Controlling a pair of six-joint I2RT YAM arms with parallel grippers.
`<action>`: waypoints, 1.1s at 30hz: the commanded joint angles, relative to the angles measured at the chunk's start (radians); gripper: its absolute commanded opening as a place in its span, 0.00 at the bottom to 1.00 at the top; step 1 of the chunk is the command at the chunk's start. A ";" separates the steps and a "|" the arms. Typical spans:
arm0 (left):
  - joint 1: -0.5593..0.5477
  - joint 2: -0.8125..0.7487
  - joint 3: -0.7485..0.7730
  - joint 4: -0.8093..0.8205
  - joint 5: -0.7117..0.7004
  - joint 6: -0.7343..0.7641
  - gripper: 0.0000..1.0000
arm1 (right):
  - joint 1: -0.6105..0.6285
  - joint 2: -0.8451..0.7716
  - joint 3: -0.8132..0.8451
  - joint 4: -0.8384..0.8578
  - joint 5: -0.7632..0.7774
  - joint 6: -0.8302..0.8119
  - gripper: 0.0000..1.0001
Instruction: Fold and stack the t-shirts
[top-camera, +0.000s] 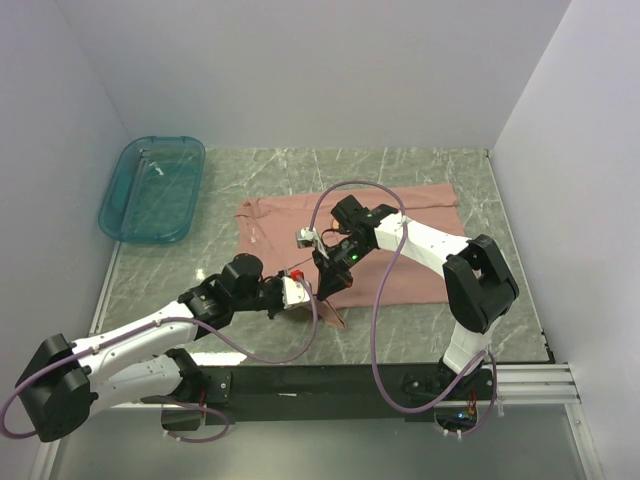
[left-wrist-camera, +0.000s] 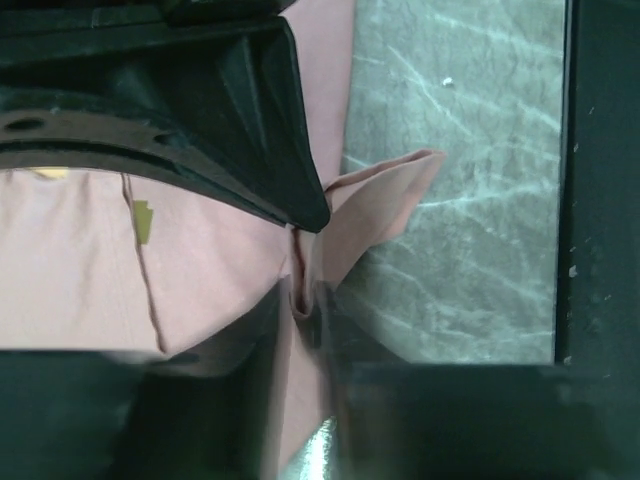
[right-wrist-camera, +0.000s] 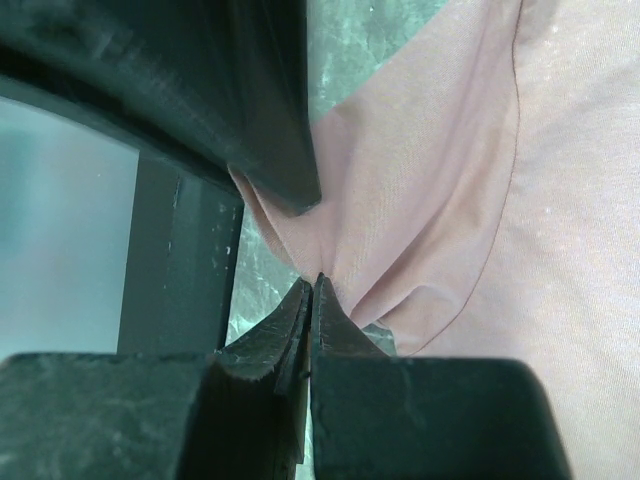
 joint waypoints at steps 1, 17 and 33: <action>-0.009 0.014 0.051 0.029 0.040 0.001 0.16 | -0.009 -0.005 0.039 0.009 -0.020 -0.005 0.00; -0.020 -0.185 0.048 -0.207 -0.049 0.053 0.01 | -0.307 -0.393 -0.137 -0.102 0.342 -0.175 0.58; -0.026 -0.271 0.005 -0.161 -0.010 0.021 0.01 | -0.950 -0.631 -0.513 -0.174 0.719 -0.839 0.52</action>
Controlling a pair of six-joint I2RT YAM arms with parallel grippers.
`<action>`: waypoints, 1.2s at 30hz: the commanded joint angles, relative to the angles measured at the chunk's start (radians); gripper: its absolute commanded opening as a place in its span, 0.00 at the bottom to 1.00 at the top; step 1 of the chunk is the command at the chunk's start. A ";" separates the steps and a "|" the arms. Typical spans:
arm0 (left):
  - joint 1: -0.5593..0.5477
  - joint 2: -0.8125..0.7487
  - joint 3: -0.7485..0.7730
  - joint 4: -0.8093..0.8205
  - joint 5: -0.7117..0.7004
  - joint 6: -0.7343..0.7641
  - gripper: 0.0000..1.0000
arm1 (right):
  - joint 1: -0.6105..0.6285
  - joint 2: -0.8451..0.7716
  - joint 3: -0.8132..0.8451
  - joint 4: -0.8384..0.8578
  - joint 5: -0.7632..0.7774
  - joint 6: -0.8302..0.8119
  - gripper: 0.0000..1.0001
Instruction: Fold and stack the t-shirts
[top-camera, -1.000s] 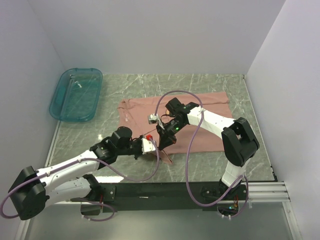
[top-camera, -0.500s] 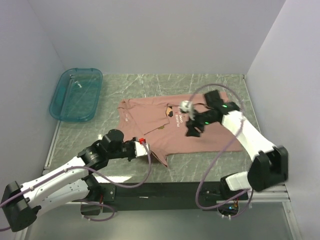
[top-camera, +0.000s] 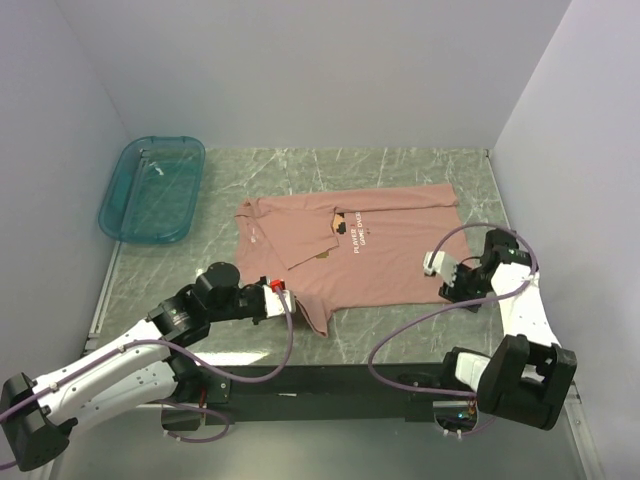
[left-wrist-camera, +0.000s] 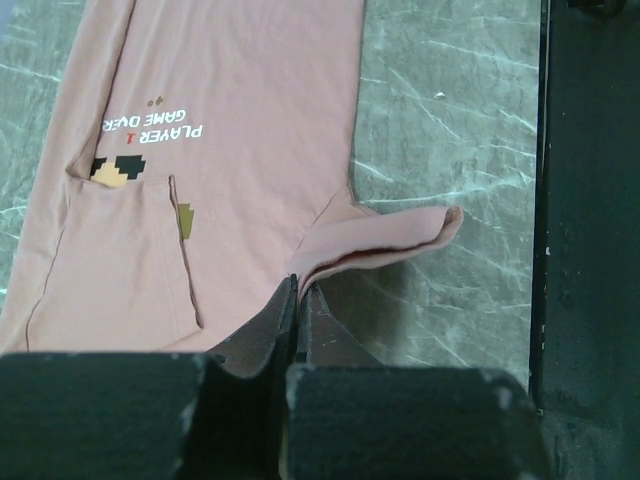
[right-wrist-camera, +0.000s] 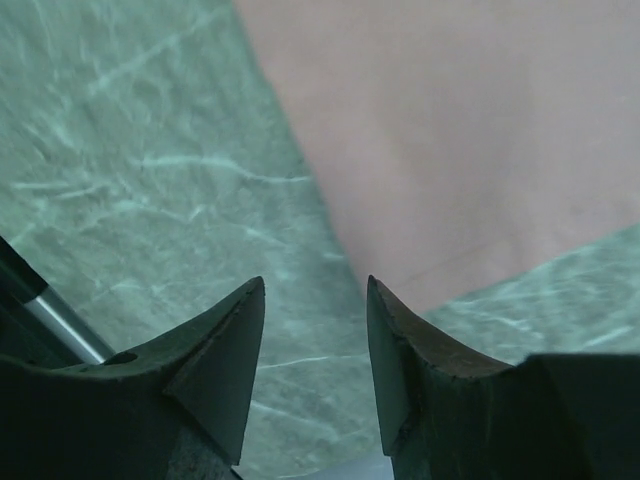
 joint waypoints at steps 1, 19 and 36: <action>-0.006 -0.022 -0.007 0.030 0.025 -0.010 0.01 | -0.017 0.011 -0.059 0.088 0.117 -0.086 0.52; -0.006 -0.088 -0.044 0.055 -0.001 0.010 0.01 | -0.016 0.129 -0.006 0.217 0.335 0.023 0.55; -0.006 -0.013 -0.066 0.102 -0.125 -0.027 0.01 | 0.099 0.158 -0.130 0.387 0.469 0.008 0.52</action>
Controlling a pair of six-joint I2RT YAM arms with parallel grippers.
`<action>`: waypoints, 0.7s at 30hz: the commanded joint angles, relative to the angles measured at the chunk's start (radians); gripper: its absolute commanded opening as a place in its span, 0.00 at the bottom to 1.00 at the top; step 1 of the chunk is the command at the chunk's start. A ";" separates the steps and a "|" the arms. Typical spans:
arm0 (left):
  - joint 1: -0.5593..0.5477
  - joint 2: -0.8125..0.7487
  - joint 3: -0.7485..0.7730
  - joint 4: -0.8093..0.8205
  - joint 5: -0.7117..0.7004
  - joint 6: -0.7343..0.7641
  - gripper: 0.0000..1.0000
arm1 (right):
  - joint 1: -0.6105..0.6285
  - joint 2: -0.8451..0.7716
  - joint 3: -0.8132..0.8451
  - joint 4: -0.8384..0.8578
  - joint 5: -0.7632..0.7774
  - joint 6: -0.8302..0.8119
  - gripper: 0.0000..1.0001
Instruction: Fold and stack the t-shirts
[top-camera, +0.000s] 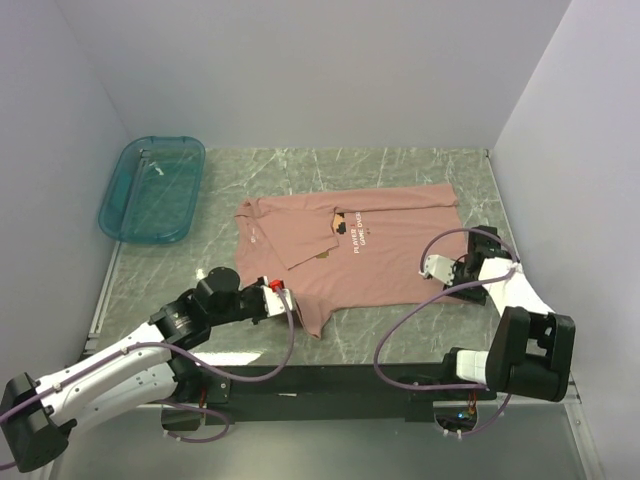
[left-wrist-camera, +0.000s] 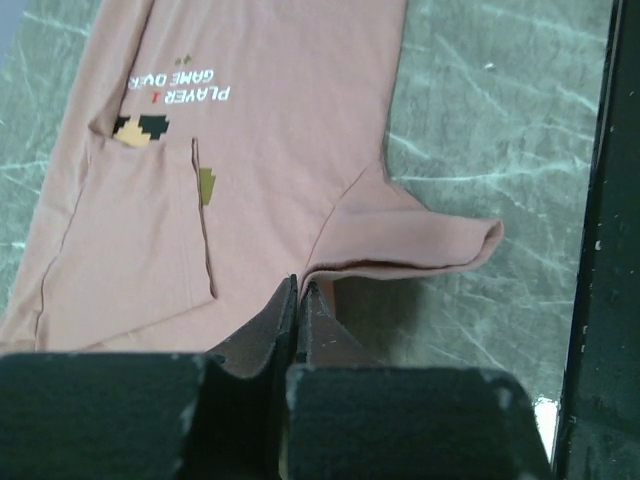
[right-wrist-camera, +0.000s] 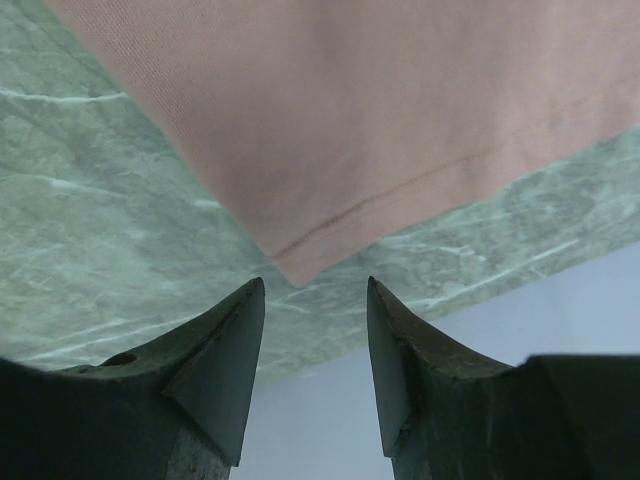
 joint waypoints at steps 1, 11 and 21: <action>-0.004 0.012 -0.003 0.045 -0.025 -0.006 0.01 | 0.006 0.047 -0.029 0.083 0.045 -0.013 0.52; -0.004 -0.033 -0.014 0.037 -0.011 -0.008 0.01 | 0.004 0.159 -0.040 0.148 0.064 -0.011 0.49; -0.004 -0.048 -0.014 0.044 0.020 -0.011 0.01 | 0.004 0.155 -0.048 0.102 0.024 0.000 0.34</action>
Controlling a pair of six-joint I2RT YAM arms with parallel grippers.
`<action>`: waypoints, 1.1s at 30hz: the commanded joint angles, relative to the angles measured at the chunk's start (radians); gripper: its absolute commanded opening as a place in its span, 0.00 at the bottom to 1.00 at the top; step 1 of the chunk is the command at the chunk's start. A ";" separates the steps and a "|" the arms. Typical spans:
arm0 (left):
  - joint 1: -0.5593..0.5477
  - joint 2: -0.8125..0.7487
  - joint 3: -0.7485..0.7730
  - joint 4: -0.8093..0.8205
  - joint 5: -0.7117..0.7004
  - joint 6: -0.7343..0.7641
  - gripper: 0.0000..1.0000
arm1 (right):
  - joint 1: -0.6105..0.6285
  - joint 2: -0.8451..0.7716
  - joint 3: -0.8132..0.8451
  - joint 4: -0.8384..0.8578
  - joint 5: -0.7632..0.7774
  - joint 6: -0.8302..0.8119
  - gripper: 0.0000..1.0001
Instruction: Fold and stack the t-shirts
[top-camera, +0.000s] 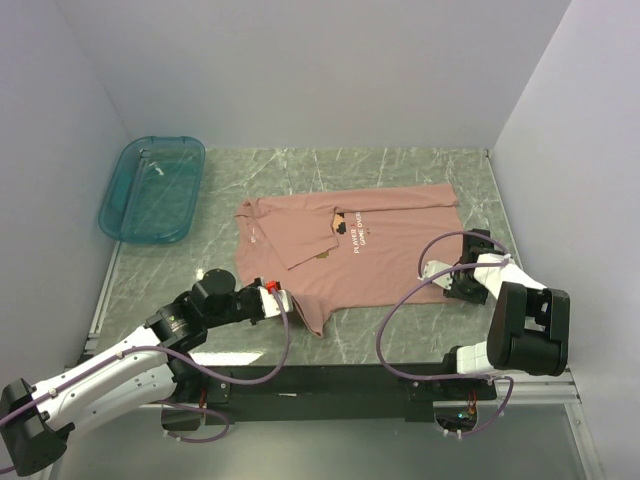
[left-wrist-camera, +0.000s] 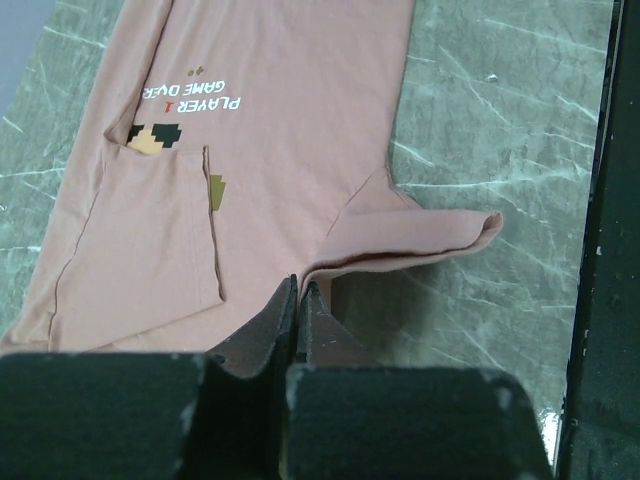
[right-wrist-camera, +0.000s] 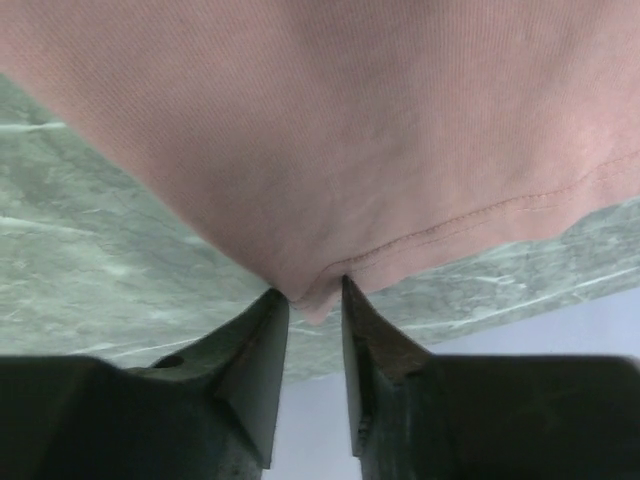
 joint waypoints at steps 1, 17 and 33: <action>-0.004 -0.011 -0.003 0.041 0.027 -0.012 0.01 | 0.001 0.010 -0.010 -0.010 -0.067 -0.001 0.29; -0.004 -0.018 0.005 0.039 -0.009 -0.032 0.01 | -0.010 -0.011 0.103 -0.166 -0.207 0.005 0.00; 0.043 -0.029 0.024 0.070 -0.062 -0.072 0.00 | -0.022 0.070 0.291 -0.251 -0.365 0.094 0.00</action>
